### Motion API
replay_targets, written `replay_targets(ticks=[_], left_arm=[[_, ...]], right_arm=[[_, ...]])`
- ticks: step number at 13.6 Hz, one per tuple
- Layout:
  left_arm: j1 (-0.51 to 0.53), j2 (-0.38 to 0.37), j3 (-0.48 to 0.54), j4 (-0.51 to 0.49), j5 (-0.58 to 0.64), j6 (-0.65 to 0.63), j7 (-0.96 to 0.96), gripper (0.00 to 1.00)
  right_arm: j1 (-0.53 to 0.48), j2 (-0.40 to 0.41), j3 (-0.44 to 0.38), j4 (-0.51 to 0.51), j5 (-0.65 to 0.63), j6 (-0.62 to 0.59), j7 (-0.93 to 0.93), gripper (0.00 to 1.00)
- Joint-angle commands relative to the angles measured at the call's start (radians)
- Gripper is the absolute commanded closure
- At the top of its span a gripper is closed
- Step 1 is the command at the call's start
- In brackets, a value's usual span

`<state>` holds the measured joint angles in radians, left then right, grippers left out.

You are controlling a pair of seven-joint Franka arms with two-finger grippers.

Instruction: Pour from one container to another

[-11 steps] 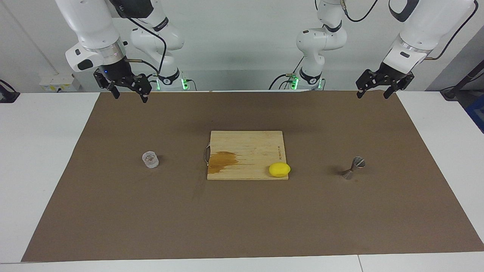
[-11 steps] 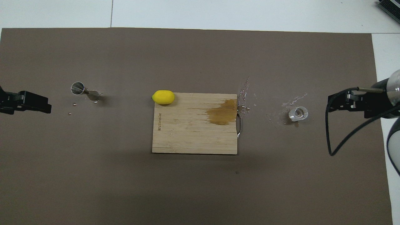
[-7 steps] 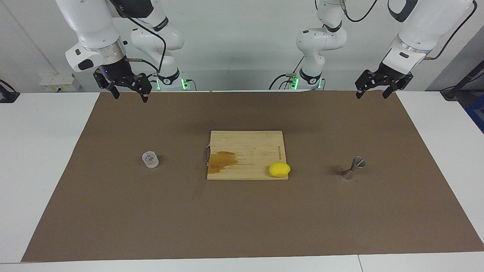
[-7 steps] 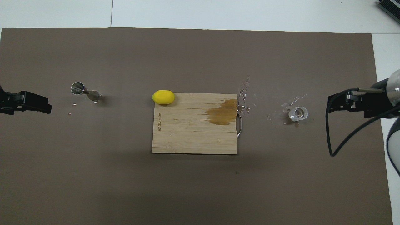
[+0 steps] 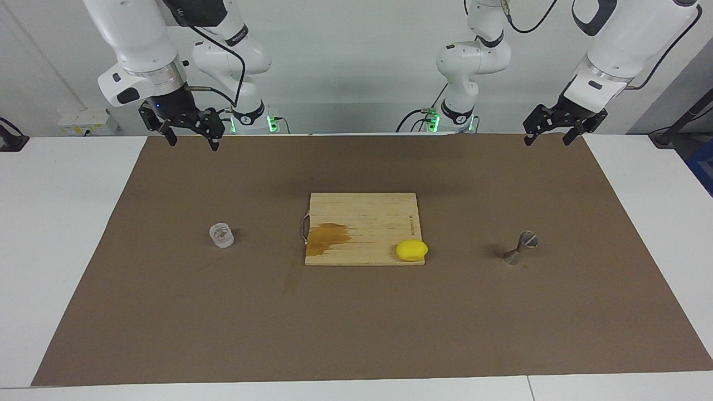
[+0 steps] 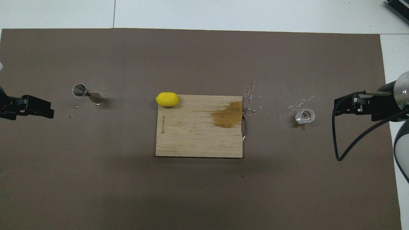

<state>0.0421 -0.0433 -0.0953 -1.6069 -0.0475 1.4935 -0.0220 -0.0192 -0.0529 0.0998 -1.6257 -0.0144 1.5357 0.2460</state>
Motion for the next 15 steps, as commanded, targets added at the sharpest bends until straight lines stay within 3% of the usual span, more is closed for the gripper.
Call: replay_targets(ticks=[1,5,7,11,15], left_arm=[[-0.014,0.002,0.002,-0.015,0.014,0.004,-0.016,0.00],[0.019,0.129,0.020,-0.024,-0.014,0.057,-0.016,0.00],[0.053,0.170,0.077,-0.050,-0.057,0.060,-0.016,0.00],[0.059,0.203,0.264,-0.155,-0.285,0.184,-0.089,0.00],[0.062,0.239,0.409,-0.264,-0.565,0.208,-0.282,0.00]], right_arm=[[-0.008,-0.027,0.003,-0.029,0.030,0.001,-0.031,0.01],[-0.011,-0.027,0.003,-0.029,0.030,0.001,-0.031,0.01],[-0.007,-0.031,0.003,-0.033,0.030,-0.017,-0.033,0.01],[-0.004,-0.038,0.003,-0.037,0.030,-0.008,-0.019,0.01],[-0.005,-0.035,0.005,-0.034,0.027,-0.005,0.010,0.02]])
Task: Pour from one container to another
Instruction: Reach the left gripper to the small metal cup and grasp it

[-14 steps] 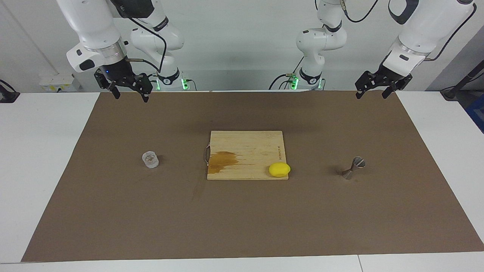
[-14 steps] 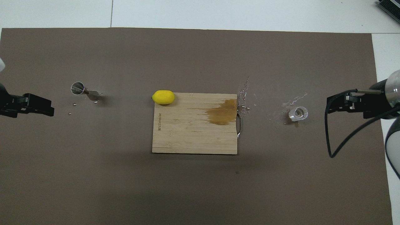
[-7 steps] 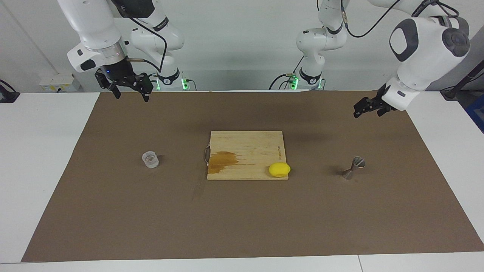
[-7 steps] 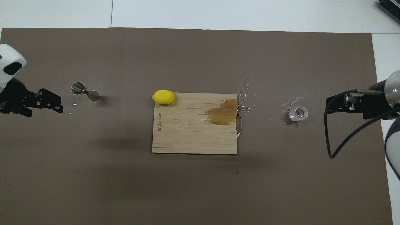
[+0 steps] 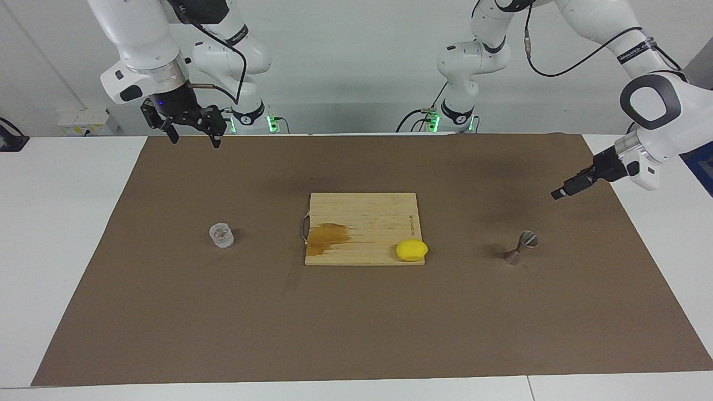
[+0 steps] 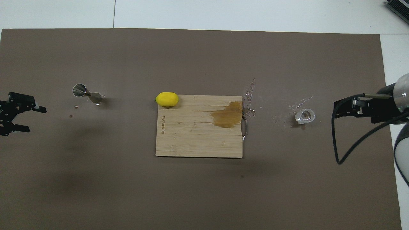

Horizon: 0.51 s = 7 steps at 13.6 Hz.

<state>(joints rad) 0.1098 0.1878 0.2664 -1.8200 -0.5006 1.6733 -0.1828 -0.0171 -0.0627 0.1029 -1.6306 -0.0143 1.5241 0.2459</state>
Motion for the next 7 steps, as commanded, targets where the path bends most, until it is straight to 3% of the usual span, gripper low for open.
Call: replay_targets(ticks=[1,7], left_arm=[[0.002,0.016,0.071,-0.077,-0.189,0.023,-0.191,0.00],[0.042,0.019,0.068,-0.267,-0.632,0.158,-0.547,0.00]], right_arm=[[-0.007,-0.022,0.000,-0.025,0.027,0.007,0.030,0.02],[-0.007,-0.020,0.000,-0.032,0.016,0.021,0.067,0.02]])
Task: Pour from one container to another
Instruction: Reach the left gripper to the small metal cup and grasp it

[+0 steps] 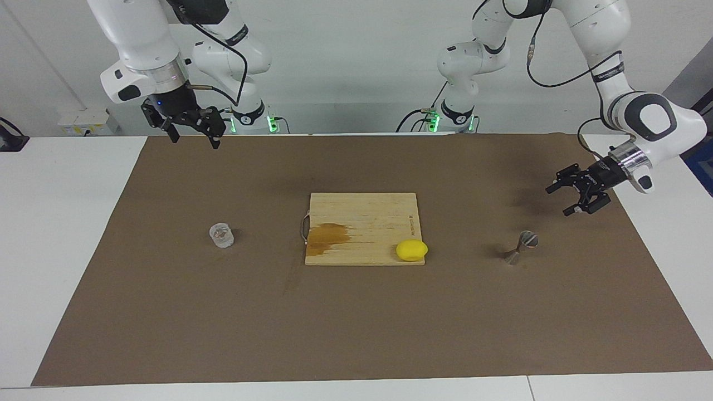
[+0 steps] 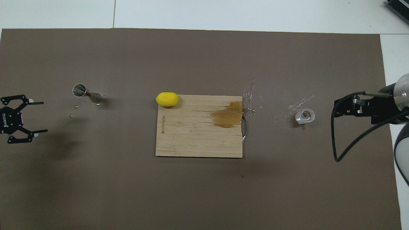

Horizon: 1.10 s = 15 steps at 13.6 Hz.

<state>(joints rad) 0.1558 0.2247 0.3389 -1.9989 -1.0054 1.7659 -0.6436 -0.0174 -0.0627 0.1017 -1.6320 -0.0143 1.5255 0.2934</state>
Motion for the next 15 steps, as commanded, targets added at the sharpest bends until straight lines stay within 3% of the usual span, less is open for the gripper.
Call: replay_targets(ticks=[1,3,7,11,15], left_arm=[[-0.004,-0.019,-0.003,-0.128,-0.221,0.085,-0.096,0.00],[-0.022,-0.025,-0.006,-0.187,-0.365,0.133,-0.190,0.00],[-0.059,-0.041,-0.012,-0.250,-0.501,0.185,-0.255,0.00],[-0.139,-0.036,-0.018,-0.250,-0.652,0.233,-0.249,0.00],[-0.182,-0.022,-0.017,-0.241,-0.728,0.271,-0.222,0.00]], right_arm=[[-0.007,-0.020,0.001,-0.034,0.016,0.019,0.019,0.02],[-0.007,-0.023,0.001,-0.038,0.016,0.019,0.019,0.02],[-0.007,-0.025,0.003,-0.040,0.016,0.021,0.012,0.02],[-0.007,-0.026,0.003,-0.043,0.016,0.021,0.010,0.02],[-0.007,-0.028,0.003,-0.046,0.014,0.021,0.012,0.02]])
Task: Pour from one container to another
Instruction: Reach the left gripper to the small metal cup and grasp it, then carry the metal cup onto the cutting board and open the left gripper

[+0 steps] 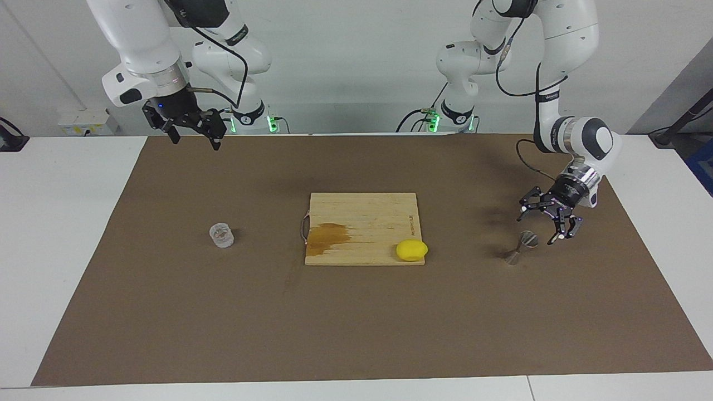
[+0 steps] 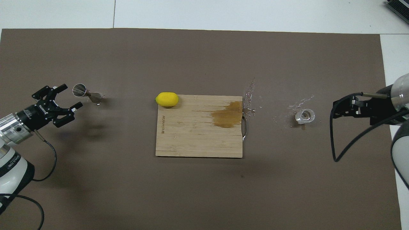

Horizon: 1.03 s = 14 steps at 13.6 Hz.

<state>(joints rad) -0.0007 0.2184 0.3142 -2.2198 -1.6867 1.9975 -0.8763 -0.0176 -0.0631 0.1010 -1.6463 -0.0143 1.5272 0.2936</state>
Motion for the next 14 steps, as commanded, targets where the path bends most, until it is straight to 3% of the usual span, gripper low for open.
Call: replay_targets(ticks=[1,7,13,14], left_arm=[[-0.048,-0.014,0.011,-0.015,-0.063,0.044,0.011,0.00],[-0.056,-0.010,0.013,-0.030,-0.068,0.060,0.072,0.05],[-0.056,-0.010,0.013,-0.035,-0.068,0.066,0.076,0.23],[-0.058,-0.010,0.013,-0.035,-0.068,0.066,0.074,0.32]], right_arm=[[-0.005,-0.020,0.003,-0.024,0.007,0.019,0.010,0.02],[-0.010,0.035,0.011,0.077,-0.021,0.004,0.007,0.01],[-0.012,0.031,0.011,0.048,-0.004,-0.007,-0.013,0.01],[-0.010,0.028,0.011,0.040,-0.003,-0.005,-0.013,0.01]])
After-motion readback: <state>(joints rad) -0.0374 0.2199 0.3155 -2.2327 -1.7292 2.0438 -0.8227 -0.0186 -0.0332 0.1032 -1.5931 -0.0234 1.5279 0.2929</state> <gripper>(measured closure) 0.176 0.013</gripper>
